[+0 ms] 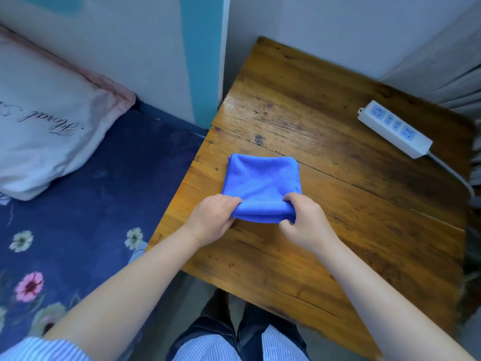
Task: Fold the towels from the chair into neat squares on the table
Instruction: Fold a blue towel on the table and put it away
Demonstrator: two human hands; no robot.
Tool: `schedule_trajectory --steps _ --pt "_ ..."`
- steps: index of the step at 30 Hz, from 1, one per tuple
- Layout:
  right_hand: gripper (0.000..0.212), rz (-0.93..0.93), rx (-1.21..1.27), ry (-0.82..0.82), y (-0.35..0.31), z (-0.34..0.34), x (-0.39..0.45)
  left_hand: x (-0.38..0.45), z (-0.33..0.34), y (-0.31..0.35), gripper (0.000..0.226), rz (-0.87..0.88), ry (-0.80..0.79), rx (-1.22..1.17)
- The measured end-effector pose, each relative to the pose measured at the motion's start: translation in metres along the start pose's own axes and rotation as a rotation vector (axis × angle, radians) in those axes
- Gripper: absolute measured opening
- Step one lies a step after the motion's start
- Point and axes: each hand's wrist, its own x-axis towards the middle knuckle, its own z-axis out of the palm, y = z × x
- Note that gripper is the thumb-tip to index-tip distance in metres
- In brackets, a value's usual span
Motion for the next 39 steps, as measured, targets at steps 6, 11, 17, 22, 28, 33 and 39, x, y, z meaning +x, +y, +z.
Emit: schedule_trajectory --steps 6,11,17,22,28,33,39 --pt "0.041 -0.345 -0.177 -0.026 -0.013 -0.009 0.001 -0.023 -0.047 0.018 0.039 -0.161 0.068 0.079" --pt "0.021 -0.529 -0.279 -0.17 -0.052 -0.015 0.003 -0.07 -0.094 0.043 0.042 -0.71 0.095 -0.154" --pt "0.008 -0.756 -0.305 -0.369 -0.158 0.015 -0.024 -0.191 -0.144 0.078 0.014 -0.695 0.214 0.179" --pt "0.03 -0.906 -0.361 -0.501 -0.243 0.075 -0.083 -0.31 -0.176 0.111 0.019 -0.804 0.257 0.335" --pt "0.004 -1.028 -0.461 -0.631 -0.335 0.148 -0.171 -0.44 -0.21 0.15 0.029 -0.878 0.311 0.468" --pt "0.018 -1.164 -0.54 -0.688 -0.412 0.202 -0.246 -0.542 -0.241 0.177 0.014 -1.005 0.325 0.547" --pt "0.023 -1.264 -0.557 -0.752 -0.485 0.249 -0.292 -0.62 -0.275 0.168 0.049 -1.431 0.275 0.308"
